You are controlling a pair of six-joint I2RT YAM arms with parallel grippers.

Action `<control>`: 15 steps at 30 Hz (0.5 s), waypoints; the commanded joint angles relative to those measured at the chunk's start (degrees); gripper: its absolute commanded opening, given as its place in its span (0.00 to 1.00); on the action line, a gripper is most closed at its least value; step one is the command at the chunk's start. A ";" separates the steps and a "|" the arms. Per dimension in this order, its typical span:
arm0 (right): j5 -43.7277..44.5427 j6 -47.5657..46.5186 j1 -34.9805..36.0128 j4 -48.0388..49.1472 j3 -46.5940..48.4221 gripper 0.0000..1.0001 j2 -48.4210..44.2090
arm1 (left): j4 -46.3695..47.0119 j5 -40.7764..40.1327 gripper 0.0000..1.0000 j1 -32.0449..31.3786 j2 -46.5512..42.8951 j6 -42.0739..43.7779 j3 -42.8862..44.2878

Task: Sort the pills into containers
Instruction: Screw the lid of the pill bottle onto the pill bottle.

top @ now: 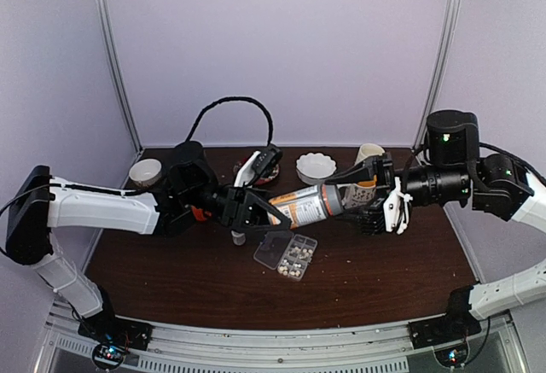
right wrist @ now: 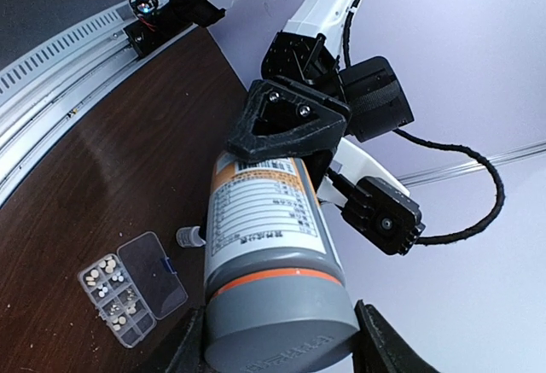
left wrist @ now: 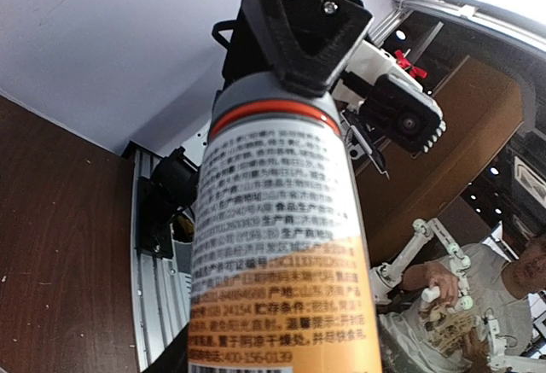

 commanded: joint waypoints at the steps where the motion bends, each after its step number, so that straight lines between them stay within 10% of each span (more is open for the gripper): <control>1: -0.94 -3.95 3.30 5.70 -2.16 0.00 4.59 | 20.18 -7.15 0.00 -1.48 2.90 -12.01 5.97; 7: -3.13 5.98 3.33 0.26 4.17 0.00 7.97 | 9.54 -7.10 0.00 -1.42 1.25 -4.15 6.69; 15: -6.67 34.09 3.23 -6.88 15.01 0.00 14.56 | -31.68 -18.56 0.00 -1.38 -7.28 34.74 12.48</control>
